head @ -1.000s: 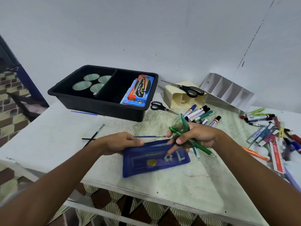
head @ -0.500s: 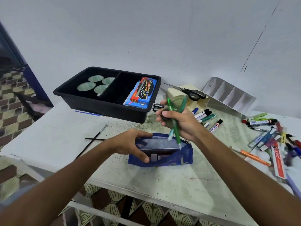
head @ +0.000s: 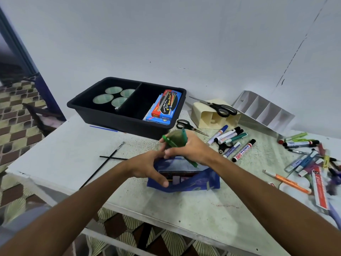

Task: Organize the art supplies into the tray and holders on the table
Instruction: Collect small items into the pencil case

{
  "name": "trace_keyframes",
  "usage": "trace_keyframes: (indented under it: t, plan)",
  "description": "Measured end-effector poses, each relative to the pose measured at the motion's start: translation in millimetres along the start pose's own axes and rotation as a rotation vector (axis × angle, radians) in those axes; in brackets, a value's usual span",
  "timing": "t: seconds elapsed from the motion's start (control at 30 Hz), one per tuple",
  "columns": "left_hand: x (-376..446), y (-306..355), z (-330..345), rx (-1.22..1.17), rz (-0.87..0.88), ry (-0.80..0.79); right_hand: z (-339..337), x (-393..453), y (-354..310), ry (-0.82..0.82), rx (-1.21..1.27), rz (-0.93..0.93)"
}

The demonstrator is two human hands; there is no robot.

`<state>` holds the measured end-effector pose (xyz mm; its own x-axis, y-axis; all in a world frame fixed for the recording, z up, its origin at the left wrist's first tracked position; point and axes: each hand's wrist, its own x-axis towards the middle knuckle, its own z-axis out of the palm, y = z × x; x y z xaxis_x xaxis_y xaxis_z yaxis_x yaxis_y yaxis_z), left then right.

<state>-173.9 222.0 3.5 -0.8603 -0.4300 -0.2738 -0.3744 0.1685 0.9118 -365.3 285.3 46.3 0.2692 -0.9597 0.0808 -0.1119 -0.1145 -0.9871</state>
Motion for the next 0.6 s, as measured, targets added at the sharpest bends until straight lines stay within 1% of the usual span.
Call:
trace_keyframes:
  t: [0.17,0.23,0.47,0.6]
  plan:
    - [0.4,-3.2,0.2,-0.013,0.014,0.043,2.1,-11.5,20.0,-0.005,-0.277,0.026]
    - [1.1,-1.5,0.5,-0.029,0.042,0.022,1.4,-16.4,24.1,-0.016,-0.318,0.043]
    - [1.1,-0.3,1.0,-0.054,0.051,-0.001,-11.1,-19.9,16.0,-0.153,-0.439,0.34]
    - [-0.5,0.9,1.5,-0.051,0.059,-0.001,-11.5,-19.3,9.1,-0.199,-0.537,0.418]
